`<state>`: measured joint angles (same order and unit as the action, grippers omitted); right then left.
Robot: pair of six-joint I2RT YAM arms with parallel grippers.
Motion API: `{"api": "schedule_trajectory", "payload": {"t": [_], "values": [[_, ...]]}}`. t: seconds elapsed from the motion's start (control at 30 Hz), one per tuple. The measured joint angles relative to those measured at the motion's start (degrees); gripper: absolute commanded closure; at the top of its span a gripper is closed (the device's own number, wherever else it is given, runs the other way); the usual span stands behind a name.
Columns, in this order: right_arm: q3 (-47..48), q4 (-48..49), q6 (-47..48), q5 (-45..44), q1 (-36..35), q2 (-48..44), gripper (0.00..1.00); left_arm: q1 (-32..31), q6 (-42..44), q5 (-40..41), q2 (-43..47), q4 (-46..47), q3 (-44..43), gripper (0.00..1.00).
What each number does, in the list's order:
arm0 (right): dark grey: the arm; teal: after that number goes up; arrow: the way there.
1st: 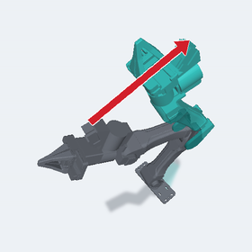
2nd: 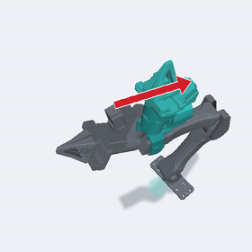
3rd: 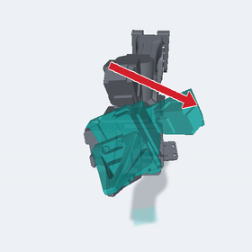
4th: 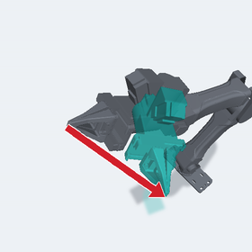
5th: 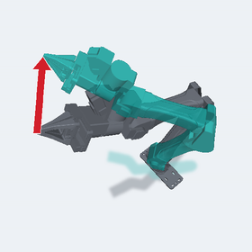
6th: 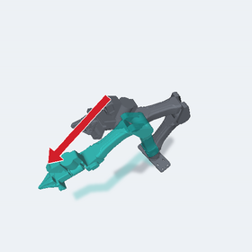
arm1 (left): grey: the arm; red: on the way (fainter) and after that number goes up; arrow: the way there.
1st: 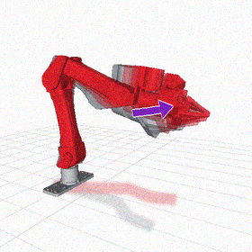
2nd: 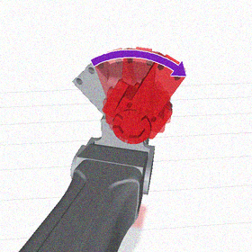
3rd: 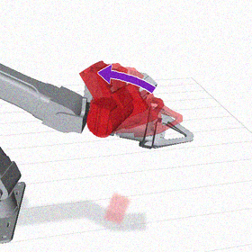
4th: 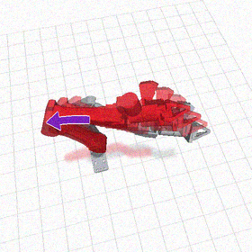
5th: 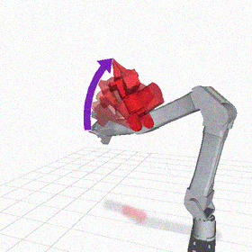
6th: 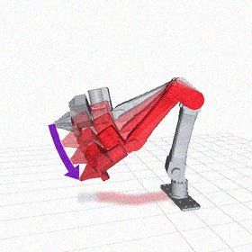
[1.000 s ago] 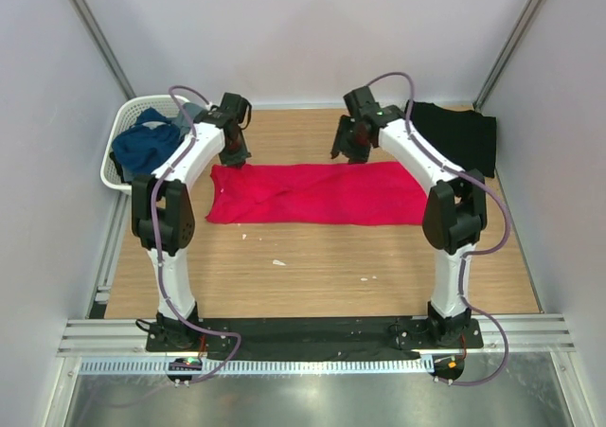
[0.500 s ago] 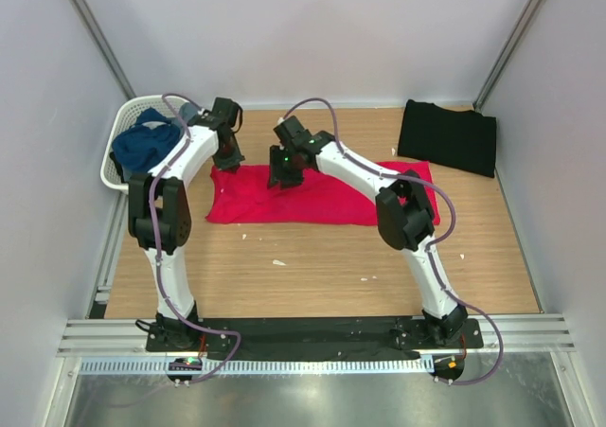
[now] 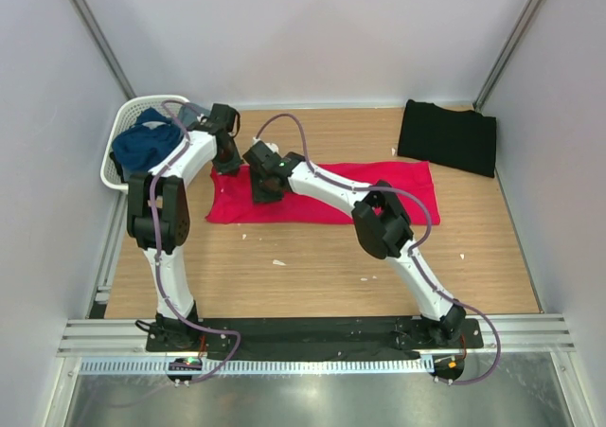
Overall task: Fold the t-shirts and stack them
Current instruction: Fold the tshirt
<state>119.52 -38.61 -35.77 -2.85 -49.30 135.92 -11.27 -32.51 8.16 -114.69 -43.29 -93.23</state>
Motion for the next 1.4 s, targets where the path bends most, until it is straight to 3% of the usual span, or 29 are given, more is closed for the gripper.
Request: {"api": "schedule_trajectory", "payload": {"t": [0.33, 0.77, 1.1, 1.23, 1.4], "values": [[3.08, -0.37, 0.72, -6.78, -0.28, 4.46, 0.62, 0.02, 0.13, -0.98, 0.0, 1.33, 1.29, 1.0], [5.97, 0.5, 2.29, -7.04, -0.48, 4.87, 0.64, 0.22, 0.2, -1.18, 0.0, 1.46, 1.66, 1.0], [5.97, 0.72, 2.67, -6.91, -0.72, 5.38, 0.54, 0.81, 0.2, -1.36, 0.0, 1.46, 1.66, 1.0], [5.97, 0.85, 2.69, -6.91, -0.83, 5.57, 0.65, 0.9, 0.2, -1.4, 0.0, 1.46, 1.66, 1.0], [5.97, 0.87, 2.75, -7.06, -0.83, 6.14, 0.9, 0.9, 0.2, -1.4, 0.0, 1.46, 1.66, 1.0]]}}
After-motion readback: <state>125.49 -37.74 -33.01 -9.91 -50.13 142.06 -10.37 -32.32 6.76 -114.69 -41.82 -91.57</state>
